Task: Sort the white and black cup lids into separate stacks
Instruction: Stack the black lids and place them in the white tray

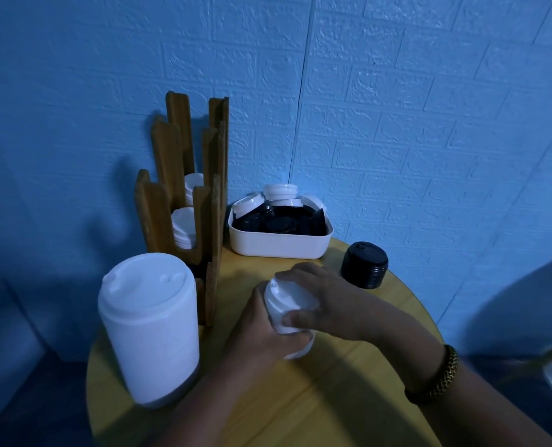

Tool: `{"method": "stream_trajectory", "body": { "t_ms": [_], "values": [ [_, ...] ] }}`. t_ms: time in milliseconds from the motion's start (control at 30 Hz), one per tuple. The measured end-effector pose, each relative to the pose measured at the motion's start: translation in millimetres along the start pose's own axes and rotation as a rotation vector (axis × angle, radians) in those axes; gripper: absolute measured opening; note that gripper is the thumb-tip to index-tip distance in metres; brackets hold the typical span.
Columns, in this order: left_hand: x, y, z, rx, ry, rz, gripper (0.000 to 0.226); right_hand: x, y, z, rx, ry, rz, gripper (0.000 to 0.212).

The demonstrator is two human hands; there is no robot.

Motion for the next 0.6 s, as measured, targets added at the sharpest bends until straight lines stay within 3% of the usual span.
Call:
{"method": "stream_trajectory", "body": {
  "t_ms": [200, 433, 500, 600],
  "values": [
    [2, 4, 1, 0.078, 0.018, 0.093, 0.114, 5, 1, -1, 0.170, 0.087, -0.072, 0.073],
    [-5, 2, 7, 0.020, -0.027, -0.064, 0.090, 16, 3, 8, 0.088, 0.027, -0.021, 0.077],
    [-4, -2, 5, 0.028, -0.030, -0.118, 0.090, 27, -9, 16, 0.098, 0.034, 0.172, 0.071],
    [1, -7, 4, 0.033, -0.010, -0.163, 0.113, 58, -45, 39, 0.300, 0.064, 0.311, 0.039]
  ]
}}
Point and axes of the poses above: each hand's wrist, its own z-axis towards the middle knuckle, its own y-axis out of the palm, x = y × z, the point moved 8 cm from there along z, towards the middle knuckle, and after that the axes turned 3 degrees about x, right-handed, at the moved point
